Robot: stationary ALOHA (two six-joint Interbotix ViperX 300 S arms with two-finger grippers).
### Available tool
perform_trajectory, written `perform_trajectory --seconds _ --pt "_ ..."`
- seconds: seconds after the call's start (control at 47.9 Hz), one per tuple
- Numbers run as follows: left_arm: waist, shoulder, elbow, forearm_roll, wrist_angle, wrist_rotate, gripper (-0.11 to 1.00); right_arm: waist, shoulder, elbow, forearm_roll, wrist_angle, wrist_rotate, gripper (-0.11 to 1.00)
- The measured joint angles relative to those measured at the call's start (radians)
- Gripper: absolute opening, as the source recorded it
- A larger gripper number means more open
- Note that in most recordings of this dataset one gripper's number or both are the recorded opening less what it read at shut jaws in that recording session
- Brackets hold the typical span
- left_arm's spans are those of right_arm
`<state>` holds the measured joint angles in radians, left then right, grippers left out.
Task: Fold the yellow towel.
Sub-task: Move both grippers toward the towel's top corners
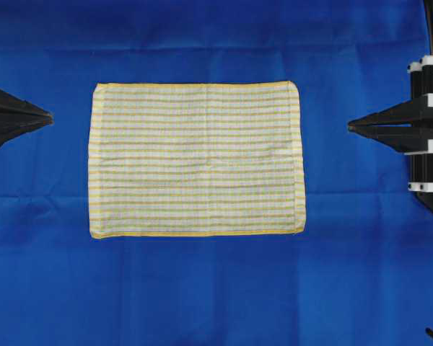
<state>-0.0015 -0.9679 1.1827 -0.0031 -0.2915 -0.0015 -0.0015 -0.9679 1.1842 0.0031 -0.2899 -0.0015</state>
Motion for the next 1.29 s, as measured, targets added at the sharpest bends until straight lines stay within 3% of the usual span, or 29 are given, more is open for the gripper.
perform_trajectory --seconds 0.313,0.564,0.606,0.71,0.793,0.919,1.044,1.295 --pt "0.005 0.015 0.000 -0.028 0.011 0.040 0.00 -0.015 0.006 0.000 0.006 0.054 0.008 0.00" --pt "0.098 0.089 0.002 -0.032 0.012 0.046 0.01 -0.153 0.072 0.000 0.084 0.089 0.018 0.00" --pt "0.117 0.107 0.002 -0.032 0.012 0.046 0.03 -0.179 0.091 0.000 0.095 0.092 0.018 0.00" --pt "0.169 0.161 0.003 -0.034 0.012 0.044 0.26 -0.238 0.138 0.000 0.124 0.097 0.018 0.01" --pt "0.204 0.209 0.003 -0.034 0.011 0.043 0.52 -0.288 0.193 0.000 0.152 0.100 0.020 0.13" --pt "0.253 0.285 0.005 -0.034 0.000 0.043 0.84 -0.350 0.288 -0.002 0.178 0.101 0.020 0.48" --pt "0.316 0.394 0.018 -0.034 -0.040 0.041 0.81 -0.397 0.416 -0.020 0.184 0.100 0.020 0.80" --pt "0.414 0.649 0.032 -0.035 -0.146 0.041 0.80 -0.472 0.669 -0.077 0.192 0.095 0.020 0.73"
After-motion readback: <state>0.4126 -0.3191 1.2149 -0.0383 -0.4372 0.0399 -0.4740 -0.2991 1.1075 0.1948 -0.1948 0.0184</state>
